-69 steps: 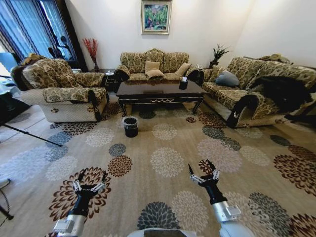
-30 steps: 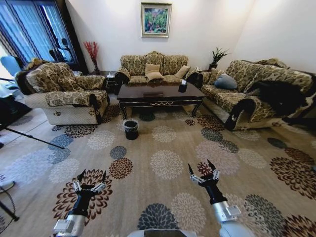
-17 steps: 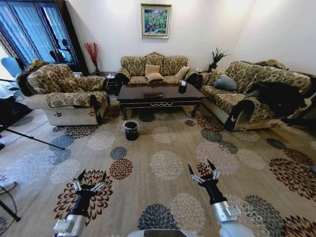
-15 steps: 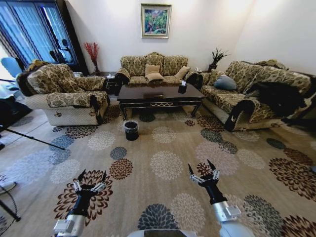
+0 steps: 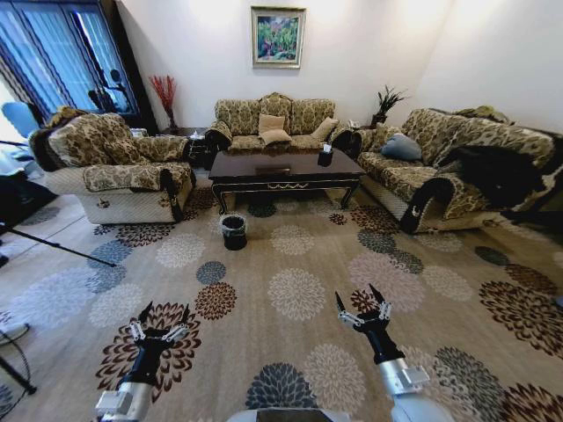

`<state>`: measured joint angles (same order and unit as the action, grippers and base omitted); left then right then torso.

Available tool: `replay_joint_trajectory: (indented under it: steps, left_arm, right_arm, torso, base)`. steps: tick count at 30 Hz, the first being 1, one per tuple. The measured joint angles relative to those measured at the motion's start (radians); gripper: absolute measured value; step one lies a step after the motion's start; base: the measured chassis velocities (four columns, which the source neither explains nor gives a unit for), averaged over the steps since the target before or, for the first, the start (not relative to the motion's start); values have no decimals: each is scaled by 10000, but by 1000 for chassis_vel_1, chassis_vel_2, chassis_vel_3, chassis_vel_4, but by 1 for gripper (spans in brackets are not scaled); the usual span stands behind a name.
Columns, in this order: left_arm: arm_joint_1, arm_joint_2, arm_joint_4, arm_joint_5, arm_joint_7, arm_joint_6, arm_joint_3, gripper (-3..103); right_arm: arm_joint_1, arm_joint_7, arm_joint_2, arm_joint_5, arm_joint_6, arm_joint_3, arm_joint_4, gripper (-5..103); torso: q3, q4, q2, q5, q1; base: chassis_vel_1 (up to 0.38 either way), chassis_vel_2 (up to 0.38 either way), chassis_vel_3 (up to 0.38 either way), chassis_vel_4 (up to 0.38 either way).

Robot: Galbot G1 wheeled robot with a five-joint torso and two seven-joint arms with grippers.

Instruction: Move to the front of the table and pick up the trash from the floor, then place it into the trash bin.

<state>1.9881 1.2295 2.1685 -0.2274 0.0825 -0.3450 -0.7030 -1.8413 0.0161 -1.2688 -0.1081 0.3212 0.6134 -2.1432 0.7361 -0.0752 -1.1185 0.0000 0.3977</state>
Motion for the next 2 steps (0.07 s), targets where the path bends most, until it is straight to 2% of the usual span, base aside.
replay_joint_trajectory:
  steps: [2]
  left_arm:
    - [0,0,0,0,0,0,0,100]
  right_arm:
    - [0,0,0,0,0,0,0,100]
  torso:
    - [-4,0,8,0,-4]
  base:
    - [0,0,0,0]
